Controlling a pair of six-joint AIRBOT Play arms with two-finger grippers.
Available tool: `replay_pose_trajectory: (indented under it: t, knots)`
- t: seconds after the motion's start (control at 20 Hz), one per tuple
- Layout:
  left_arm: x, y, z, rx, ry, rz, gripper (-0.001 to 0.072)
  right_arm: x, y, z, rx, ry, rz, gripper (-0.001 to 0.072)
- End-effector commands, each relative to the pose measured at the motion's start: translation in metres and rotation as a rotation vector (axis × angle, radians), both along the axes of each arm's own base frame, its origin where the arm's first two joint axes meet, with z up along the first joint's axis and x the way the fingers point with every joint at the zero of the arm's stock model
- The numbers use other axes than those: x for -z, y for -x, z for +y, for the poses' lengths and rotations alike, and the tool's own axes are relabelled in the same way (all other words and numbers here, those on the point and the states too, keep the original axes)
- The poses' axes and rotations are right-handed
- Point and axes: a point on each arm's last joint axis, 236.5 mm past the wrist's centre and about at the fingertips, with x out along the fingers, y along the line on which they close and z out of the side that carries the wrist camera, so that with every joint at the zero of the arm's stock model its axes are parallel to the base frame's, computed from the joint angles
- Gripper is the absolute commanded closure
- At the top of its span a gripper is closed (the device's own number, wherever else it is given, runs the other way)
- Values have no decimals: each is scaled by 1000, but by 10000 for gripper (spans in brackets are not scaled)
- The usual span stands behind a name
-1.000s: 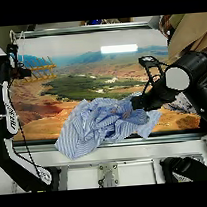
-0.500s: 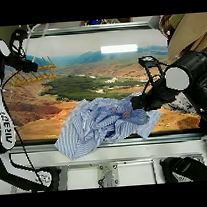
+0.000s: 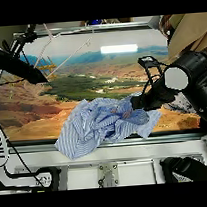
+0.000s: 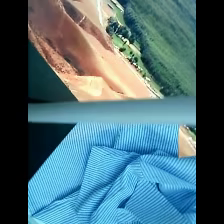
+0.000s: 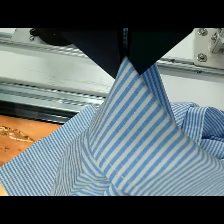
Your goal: Fold the clothes and pants, and hang the long-sleeved shirts on hangers.
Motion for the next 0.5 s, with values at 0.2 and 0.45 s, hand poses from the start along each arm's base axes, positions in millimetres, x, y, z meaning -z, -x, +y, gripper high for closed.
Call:
replay_pose_trajectory:
  t: [0.2, 0.45]
  knots:
    - [16, 70, -9, 582, -24, -122, 693, 1, 0, 0, -1, 1, 2, 692]
    - [38, 103, 4, 610, 21, -81, 693, 1, 0, 0, 0, 2, 3, 692]
